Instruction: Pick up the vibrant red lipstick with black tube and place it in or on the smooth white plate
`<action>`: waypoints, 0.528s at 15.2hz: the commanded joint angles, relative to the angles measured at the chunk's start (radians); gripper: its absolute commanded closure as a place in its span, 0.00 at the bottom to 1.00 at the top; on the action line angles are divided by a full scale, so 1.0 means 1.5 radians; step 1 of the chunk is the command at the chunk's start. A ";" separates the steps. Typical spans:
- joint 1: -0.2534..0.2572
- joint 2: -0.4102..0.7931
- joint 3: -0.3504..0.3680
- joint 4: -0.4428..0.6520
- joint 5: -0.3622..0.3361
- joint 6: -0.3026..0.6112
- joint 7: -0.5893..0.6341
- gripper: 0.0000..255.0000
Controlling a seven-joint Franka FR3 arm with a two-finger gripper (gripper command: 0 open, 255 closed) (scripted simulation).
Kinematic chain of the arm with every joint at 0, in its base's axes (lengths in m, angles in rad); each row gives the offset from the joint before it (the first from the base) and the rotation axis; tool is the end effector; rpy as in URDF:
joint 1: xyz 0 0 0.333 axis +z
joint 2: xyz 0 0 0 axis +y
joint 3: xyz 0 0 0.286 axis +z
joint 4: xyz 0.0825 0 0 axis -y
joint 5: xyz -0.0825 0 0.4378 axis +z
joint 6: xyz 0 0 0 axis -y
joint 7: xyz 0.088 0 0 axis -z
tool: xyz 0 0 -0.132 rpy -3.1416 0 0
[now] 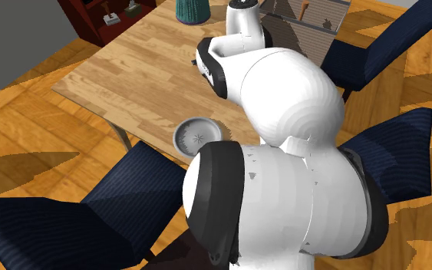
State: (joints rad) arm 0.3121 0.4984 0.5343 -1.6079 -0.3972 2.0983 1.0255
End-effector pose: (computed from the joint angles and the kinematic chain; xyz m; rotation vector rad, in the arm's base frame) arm 0.5205 0.4983 0.3019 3.1294 -0.0807 0.1990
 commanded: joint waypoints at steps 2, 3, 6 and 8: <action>-0.001 -0.010 0.004 0.015 0.008 -0.023 -0.006 1.00; -0.001 -0.012 0.006 0.019 0.010 -0.030 -0.008 1.00; -0.002 -0.021 0.009 0.035 0.017 -0.052 -0.015 1.00; -0.002 -0.025 0.011 0.046 0.021 -0.067 -0.018 1.00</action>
State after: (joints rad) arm 0.3089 0.4619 0.5499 -1.5493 -0.3679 2.0096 1.0004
